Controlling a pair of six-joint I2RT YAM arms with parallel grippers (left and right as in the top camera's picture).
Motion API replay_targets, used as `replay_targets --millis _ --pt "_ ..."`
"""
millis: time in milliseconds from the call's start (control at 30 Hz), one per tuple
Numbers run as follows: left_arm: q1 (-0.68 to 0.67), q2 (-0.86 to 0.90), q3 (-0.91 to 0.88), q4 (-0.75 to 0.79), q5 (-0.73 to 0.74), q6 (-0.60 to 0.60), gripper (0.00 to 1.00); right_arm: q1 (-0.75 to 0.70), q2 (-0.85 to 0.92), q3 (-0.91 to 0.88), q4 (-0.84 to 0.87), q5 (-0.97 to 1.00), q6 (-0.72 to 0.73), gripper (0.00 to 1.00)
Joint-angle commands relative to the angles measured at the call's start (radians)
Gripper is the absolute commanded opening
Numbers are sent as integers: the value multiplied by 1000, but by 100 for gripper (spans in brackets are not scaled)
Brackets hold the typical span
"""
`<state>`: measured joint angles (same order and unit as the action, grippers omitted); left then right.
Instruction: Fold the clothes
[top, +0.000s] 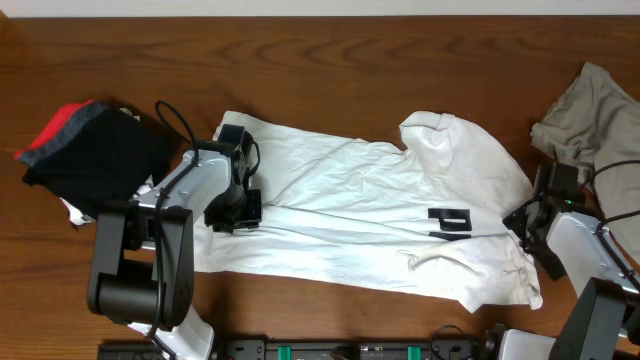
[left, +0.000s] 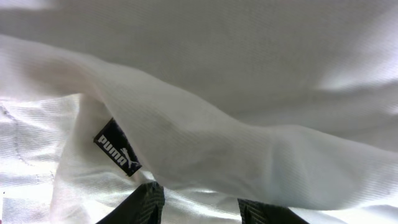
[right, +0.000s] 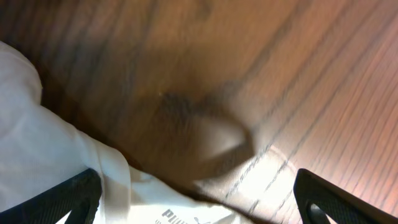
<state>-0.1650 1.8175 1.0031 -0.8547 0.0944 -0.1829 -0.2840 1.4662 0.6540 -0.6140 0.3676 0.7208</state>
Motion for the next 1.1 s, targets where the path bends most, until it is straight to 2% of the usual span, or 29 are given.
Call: replay_targets --millis 0,267,433,500,567,633,700,767,900,933,1067 --pt "3 90 -69 -1 -106 -6 41 -11 10 29 5 69 -98 98" --pt "3 44 36 -33 -102 -6 42 -10 -35 188 -56 -140 -217 99" --pt "3 -33 81 -39 -102 -6 49 -7 -113 305 -116 -358 -376 99" --pt "3 -76 87 -30 -102 -6 56 0 -146 321 -126 -476 -467 93" --pt "3 -109 87 -23 -102 -6 66 7 -159 320 -140 -522 -491 89" --pt "3 -137 87 -18 -98 -6 81 20 -156 314 -177 -533 -491 85" --pt "3 -156 87 -11 -76 -6 91 34 -145 296 -193 -533 -491 77" --pt "3 -165 87 2 -55 -6 96 53 -127 266 -188 -532 -494 63" --pt "3 -164 85 19 -49 -6 97 84 -85 197 -144 -533 -493 23" --pt "3 -164 85 23 -49 -5 96 92 -71 179 -129 -532 -493 16" --pt "3 -164 85 27 -49 -6 96 109 -13 127 -67 -525 -493 13"
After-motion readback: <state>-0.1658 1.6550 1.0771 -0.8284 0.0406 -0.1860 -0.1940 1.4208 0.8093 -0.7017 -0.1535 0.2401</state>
